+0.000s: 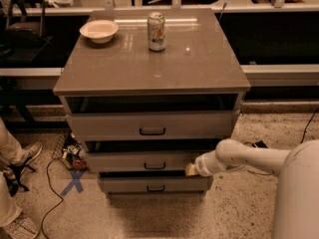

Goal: Close middle drawer

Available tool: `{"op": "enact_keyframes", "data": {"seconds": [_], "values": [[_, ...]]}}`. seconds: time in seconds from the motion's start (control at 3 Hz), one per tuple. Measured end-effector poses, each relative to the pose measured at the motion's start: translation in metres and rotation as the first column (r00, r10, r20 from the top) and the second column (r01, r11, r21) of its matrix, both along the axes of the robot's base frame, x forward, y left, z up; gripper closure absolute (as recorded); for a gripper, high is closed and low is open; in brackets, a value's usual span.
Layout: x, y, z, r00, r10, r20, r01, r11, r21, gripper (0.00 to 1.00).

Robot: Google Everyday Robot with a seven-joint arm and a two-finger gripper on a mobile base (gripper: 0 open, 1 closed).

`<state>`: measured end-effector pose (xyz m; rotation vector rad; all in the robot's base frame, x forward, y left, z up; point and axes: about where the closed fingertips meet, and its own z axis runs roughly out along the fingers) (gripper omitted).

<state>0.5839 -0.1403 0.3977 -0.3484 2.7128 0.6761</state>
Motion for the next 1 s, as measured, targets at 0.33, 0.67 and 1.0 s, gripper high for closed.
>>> {"op": "enact_keyframes", "data": {"seconds": [0.33, 0.67, 1.0], "values": [[0.0, 0.0, 0.0, 1.0, 0.0, 0.0, 0.0, 1.0, 0.0, 1.0], [0.006, -0.017, 0.003, 0.9969, -0.078, 0.014, 0.078, 0.997, -0.008, 1.0], [-0.005, -0.04, 0.009, 0.9921, -0.125, 0.005, 0.125, 0.992, 0.004, 1.0]]}}
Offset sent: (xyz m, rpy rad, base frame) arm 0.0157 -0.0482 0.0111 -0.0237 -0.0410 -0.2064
